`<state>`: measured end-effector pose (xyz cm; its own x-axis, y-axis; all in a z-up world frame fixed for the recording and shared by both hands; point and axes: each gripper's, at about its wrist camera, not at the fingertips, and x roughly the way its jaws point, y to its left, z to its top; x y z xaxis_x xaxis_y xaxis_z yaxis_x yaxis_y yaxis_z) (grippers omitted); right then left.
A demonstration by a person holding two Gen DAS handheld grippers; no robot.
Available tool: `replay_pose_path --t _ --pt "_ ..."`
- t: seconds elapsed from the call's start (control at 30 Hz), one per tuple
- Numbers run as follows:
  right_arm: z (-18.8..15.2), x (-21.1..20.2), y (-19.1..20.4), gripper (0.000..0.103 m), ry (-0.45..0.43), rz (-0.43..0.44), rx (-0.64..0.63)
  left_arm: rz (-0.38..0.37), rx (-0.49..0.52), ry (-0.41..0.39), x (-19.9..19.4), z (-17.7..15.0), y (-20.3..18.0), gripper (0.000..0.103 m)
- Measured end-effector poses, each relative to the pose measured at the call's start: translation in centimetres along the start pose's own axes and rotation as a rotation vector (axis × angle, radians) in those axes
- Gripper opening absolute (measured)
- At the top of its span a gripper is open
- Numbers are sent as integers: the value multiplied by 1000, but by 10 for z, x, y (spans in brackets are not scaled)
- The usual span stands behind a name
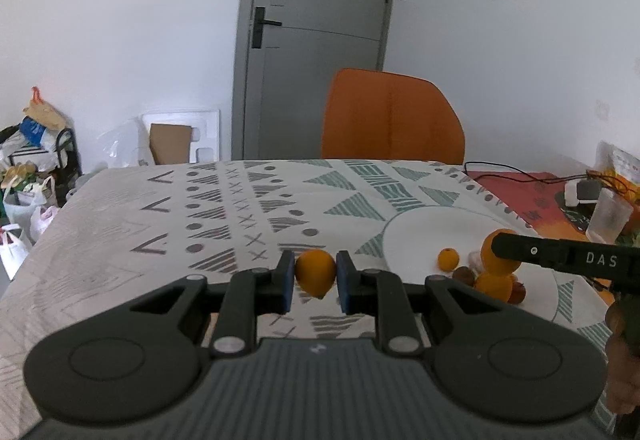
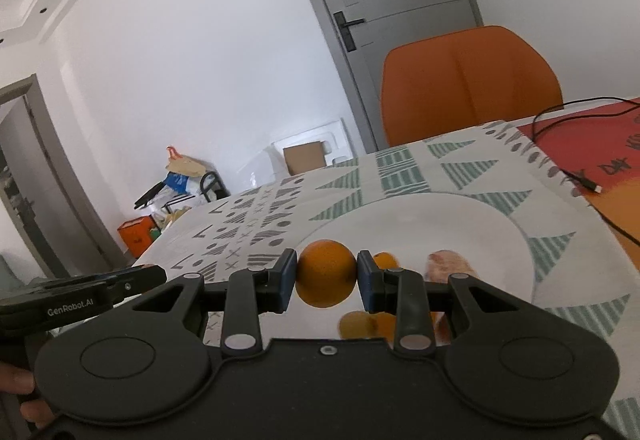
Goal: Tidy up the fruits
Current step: 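Carry both oranges onto the white plate and open both grippers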
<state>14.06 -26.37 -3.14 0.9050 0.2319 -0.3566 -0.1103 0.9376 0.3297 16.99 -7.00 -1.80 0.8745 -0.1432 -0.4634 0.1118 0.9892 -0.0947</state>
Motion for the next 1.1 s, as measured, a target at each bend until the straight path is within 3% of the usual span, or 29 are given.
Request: replay_pose_path --t 0.43,0.53,0.9,1.1 --pt "0 9 -31 31 -26 -35 64 -22 48 29 31 9 -31 20" --pt "0 8 -38 37 -41 -42 82 -29 59 31 36 10 -38 20" --pt "-1 -8 -61 37 -71 -65 157 -65 90 53 50 9 -61 20" --pt "-2 -8 -63 44 -64 -48 162 -77 107 40 51 14 -73 21"
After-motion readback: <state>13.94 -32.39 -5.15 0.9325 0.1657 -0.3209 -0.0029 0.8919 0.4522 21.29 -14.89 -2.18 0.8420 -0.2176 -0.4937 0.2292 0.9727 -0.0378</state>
